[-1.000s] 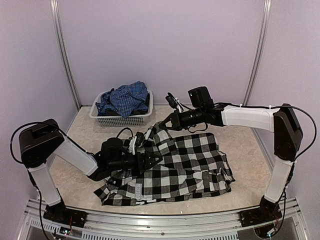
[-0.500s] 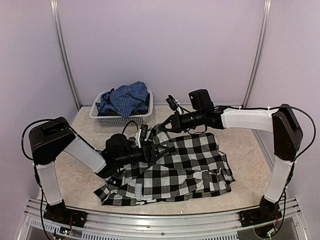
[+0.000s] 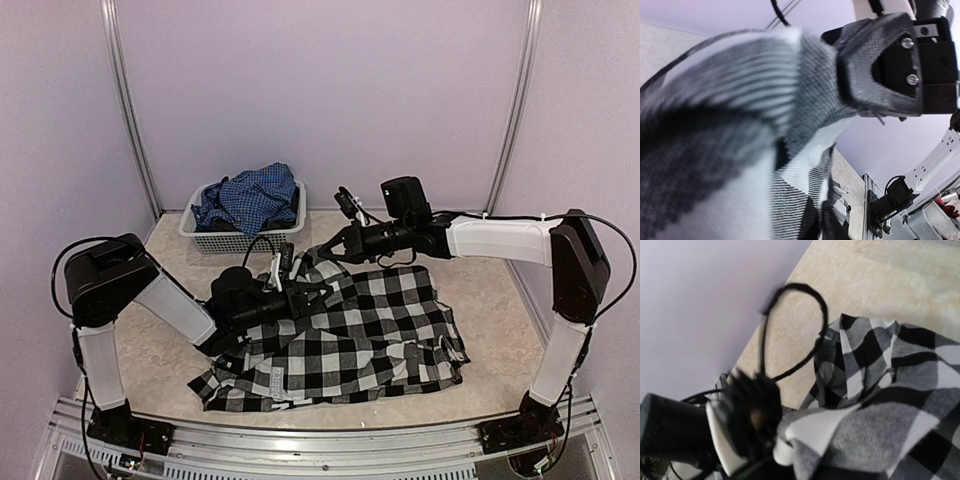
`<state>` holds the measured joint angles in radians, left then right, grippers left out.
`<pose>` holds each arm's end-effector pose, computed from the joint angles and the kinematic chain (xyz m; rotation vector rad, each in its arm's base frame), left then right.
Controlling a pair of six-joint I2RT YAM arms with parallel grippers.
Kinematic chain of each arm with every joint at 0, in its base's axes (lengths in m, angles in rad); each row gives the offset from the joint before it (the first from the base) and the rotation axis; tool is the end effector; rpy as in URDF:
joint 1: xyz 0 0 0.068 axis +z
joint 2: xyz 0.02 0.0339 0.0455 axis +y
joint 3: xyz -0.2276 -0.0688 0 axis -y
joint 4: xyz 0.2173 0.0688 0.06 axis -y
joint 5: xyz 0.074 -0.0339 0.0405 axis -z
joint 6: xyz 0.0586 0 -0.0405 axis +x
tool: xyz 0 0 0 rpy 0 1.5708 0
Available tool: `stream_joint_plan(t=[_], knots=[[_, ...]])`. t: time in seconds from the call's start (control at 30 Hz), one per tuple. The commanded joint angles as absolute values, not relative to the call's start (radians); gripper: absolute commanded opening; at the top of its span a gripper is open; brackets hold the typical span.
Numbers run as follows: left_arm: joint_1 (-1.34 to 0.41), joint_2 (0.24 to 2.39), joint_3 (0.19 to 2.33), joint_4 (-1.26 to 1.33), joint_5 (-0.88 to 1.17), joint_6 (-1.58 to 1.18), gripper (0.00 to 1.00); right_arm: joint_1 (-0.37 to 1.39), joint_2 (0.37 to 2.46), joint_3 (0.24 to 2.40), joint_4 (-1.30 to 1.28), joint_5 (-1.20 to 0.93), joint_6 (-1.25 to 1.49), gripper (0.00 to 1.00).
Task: Fold and stack the long sleeve shirts
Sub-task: Pass from the right arm to the left, then pick up the 1/3-folded shirt from the center of the board.
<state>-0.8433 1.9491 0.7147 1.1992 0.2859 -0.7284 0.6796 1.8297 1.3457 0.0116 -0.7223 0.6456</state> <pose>0.2288 -0.2818 0.1351 0.3512 1.7731 -1.4048 0.2896 0.2838 0.2318 -0.5536 2.2219 1.5043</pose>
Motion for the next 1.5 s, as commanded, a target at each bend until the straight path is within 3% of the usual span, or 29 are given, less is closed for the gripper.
stream_joint_plan(t=[0.0,0.1,0.13,0.17,0.2,0.23,0.3,0.5,0.67,0.83,1.03,1.47], knots=[[-0.814,1.961,0.705,1.328,0.339,-0.756,0.01,0.683,1.78,1.317,0.028,-0.724,0.637,0.0],[-0.795,1.917,0.665,1.315,0.362,-0.777,0.0,0.674,1.781,1.326,-0.036,-0.679,0.584,0.0],[-0.791,1.894,0.653,1.287,0.364,-0.77,0.0,0.669,1.779,1.333,-0.077,-0.646,0.548,0.13],[-0.789,1.844,0.646,1.201,0.366,-0.756,0.0,0.662,1.773,1.344,-0.131,-0.592,0.51,0.43],[-0.788,1.807,0.645,1.117,0.365,-0.736,0.0,0.652,1.763,1.35,-0.188,-0.526,0.47,0.65],[-0.788,1.751,0.644,1.023,0.363,-0.707,0.0,0.64,1.745,1.347,-0.231,-0.455,0.437,0.8],[-0.787,1.622,0.649,0.839,0.346,-0.663,0.0,0.596,1.711,1.328,-0.293,-0.368,0.389,0.89],[-0.792,1.26,0.8,0.242,0.271,-0.488,0.0,0.494,1.636,1.24,-0.308,-0.295,0.328,0.9],[-0.801,1.089,0.858,-0.037,0.236,-0.459,0.0,0.488,1.651,1.284,-0.378,-0.229,0.234,0.91],[-0.847,0.998,0.887,-0.208,0.23,-0.441,0.0,0.482,1.74,1.425,-0.551,-0.218,0.035,0.91],[-0.862,0.953,0.915,-0.29,0.216,-0.442,0.0,0.481,1.814,1.448,-0.623,-0.194,-0.209,0.87],[-0.873,0.992,1.004,-0.444,0.256,-0.427,0.0,0.404,1.848,1.436,-0.601,-0.253,-0.625,0.82]])
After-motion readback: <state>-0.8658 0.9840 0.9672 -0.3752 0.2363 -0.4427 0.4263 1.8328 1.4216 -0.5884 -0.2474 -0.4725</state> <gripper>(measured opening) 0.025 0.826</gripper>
